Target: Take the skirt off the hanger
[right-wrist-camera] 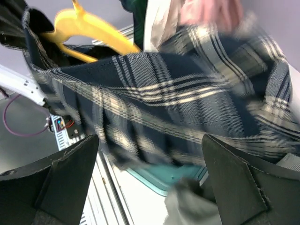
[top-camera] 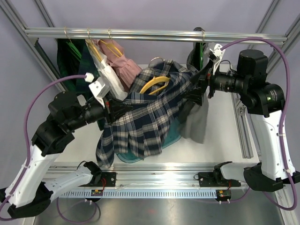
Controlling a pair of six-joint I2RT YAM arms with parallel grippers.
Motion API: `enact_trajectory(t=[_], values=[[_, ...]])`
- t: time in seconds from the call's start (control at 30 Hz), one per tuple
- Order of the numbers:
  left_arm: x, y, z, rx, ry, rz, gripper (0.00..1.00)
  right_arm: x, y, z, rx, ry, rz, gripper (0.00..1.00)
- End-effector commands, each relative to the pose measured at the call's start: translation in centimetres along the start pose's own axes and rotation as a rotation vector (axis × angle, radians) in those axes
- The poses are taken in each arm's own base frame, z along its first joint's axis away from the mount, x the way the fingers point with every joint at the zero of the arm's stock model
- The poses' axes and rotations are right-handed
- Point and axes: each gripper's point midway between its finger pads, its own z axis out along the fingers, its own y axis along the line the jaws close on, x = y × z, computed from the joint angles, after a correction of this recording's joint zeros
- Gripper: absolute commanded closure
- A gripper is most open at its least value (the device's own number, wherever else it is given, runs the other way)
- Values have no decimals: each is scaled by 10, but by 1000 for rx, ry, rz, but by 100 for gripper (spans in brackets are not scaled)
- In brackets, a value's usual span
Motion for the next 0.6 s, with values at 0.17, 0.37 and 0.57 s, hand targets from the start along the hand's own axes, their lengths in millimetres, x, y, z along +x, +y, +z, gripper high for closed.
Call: enact_trajectory(t=[0.17, 0.37, 0.57], values=[[15, -3, -43, -61, -132, 66, 100, 2, 25, -13, -41, 13, 147, 2], [43, -12, -31, 28, -85, 23, 100, 9, 30, -1, -104, 37, 325, 6], [44, -11, 1, 57, -48, 50, 100, 38, 15, 13, -12, 130, 361, 7]])
